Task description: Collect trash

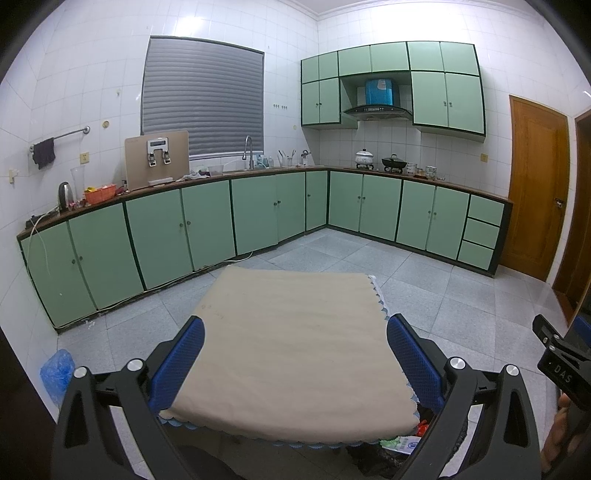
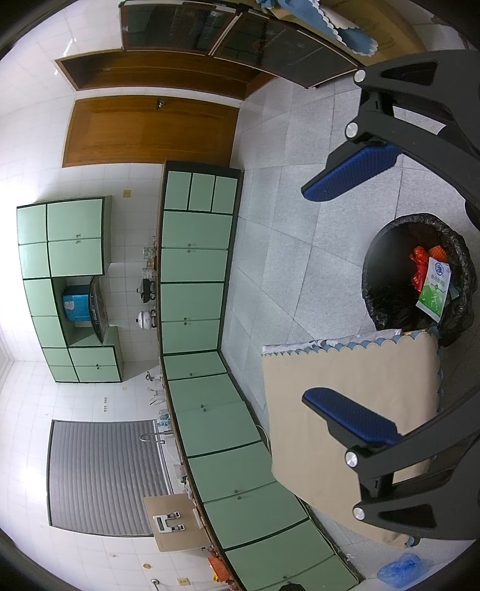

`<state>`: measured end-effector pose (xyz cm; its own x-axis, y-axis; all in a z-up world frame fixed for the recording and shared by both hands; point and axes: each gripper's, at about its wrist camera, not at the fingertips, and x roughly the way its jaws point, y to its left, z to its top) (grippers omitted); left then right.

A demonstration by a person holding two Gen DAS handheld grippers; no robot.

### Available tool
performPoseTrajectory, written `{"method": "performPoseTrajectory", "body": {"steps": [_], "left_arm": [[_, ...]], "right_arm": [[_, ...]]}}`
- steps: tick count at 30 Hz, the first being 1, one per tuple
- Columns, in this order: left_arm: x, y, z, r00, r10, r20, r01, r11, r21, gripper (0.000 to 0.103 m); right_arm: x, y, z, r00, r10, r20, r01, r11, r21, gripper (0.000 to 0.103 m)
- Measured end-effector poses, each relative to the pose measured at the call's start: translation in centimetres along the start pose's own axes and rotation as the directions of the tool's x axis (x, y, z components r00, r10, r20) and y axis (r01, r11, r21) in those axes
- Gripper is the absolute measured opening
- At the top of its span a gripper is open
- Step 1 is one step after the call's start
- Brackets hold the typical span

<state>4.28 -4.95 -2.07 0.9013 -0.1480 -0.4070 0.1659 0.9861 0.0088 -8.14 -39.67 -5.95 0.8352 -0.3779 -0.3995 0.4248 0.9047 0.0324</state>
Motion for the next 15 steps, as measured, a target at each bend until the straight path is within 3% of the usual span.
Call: {"method": "performPoseTrajectory", "body": {"steps": [15], "left_arm": [[-0.34,0.04,0.05,1.000,0.015,0.015,-0.016,1.000,0.020,0.097]], "right_arm": [[0.08,-0.09,-0.20,1.000,-0.001,0.001,0.001,1.000,0.001,0.098]]}}
